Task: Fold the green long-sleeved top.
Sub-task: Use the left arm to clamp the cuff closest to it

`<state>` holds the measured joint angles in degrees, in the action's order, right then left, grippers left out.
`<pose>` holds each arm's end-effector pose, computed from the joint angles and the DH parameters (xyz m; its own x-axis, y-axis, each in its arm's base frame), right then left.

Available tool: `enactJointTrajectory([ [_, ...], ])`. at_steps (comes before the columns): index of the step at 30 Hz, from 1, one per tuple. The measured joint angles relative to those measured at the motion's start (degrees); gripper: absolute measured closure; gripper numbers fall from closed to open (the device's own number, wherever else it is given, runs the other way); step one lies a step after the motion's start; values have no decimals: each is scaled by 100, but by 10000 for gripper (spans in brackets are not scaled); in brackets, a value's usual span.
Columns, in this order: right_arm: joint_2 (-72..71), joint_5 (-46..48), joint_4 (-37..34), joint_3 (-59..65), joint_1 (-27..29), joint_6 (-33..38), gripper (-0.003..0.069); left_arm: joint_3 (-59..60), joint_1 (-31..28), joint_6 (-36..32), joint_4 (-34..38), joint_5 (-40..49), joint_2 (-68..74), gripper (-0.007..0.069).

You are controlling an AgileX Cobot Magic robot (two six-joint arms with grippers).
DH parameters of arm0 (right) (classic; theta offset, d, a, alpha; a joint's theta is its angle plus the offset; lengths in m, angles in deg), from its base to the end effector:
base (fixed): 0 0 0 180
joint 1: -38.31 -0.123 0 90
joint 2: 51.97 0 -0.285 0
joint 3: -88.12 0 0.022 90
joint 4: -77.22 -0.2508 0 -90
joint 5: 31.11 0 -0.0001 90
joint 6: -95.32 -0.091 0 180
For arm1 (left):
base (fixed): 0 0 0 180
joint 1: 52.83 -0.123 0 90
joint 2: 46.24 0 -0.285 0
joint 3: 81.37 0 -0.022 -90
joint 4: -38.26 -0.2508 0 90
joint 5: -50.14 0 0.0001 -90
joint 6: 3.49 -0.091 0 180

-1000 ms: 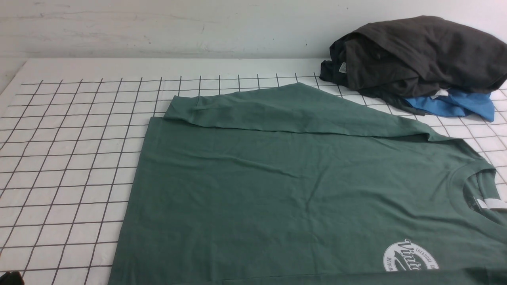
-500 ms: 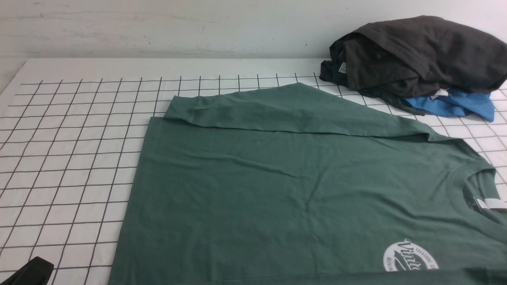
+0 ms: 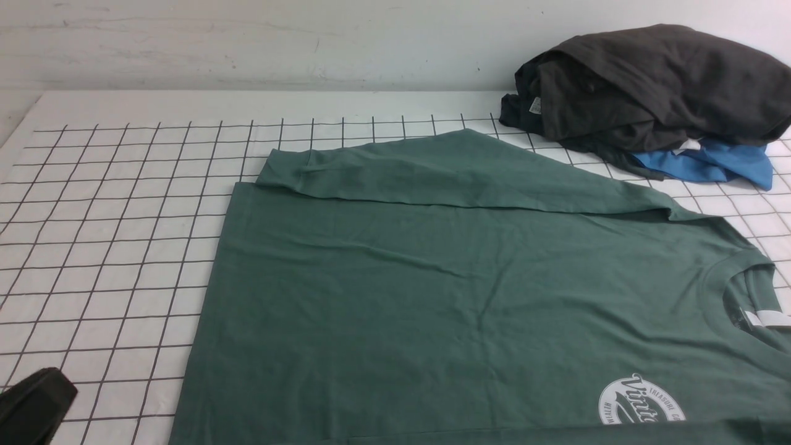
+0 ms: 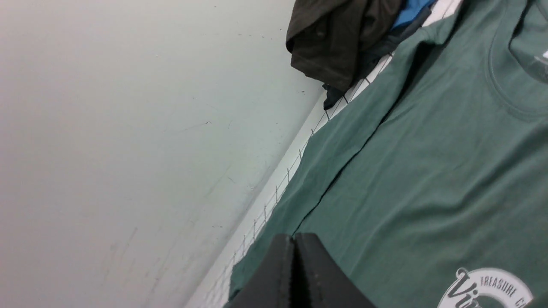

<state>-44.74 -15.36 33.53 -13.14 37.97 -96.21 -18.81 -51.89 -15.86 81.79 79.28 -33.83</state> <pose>0.0544 0.0175 0.1867 -0.2318 0.7946 -0.5612 -0.0066 0.5756 0.8177 0.0427 -0.0313 0.2600 -0.2678 -0.4279 -0.8632 0.2537 0.8330 -0.4917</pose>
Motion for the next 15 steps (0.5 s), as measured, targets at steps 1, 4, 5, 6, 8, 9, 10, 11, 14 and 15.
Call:
enactJointTrajectory([
  [1,19,7,80,-58,0,449,673,-308,0,-235,-209,436,382,631],
  [4,464,70,327,-497,0,1369,673,-1134,0,-457,-1010,1357,1386,631],
  [5,512,93,348,-540,0,1427,673,-1194,0,-457,-1070,1357,1458,631],
  [6,1002,241,578,-993,0,1889,673,-1669,0,-488,-1504,1767,2026,631],
  [8,1508,529,823,-1492,0,2410,673,-2203,0,-500,-2134,2216,2641,631],
  [9,1909,903,1025,-1911,0,2741,673,-2525,10,-502,-2437,2502,3022,631],
  [10,2247,1227,1187,-2277,0,2989,673,-2755,57,-502,-2716,2716,3315,631],
  [11,2513,1515,1306,-2649,0,3217,673,-2905,136,-502,-2967,2862,3531,631],
  [14,3326,2415,1542,-3462,-29,3617,673,-3145,621,-502,-3492,3097,4109,631],
  [15,3707,2875,1600,-3838,-119,3736,673,-3157,933,-502,-3630,3115,4369,627],
])
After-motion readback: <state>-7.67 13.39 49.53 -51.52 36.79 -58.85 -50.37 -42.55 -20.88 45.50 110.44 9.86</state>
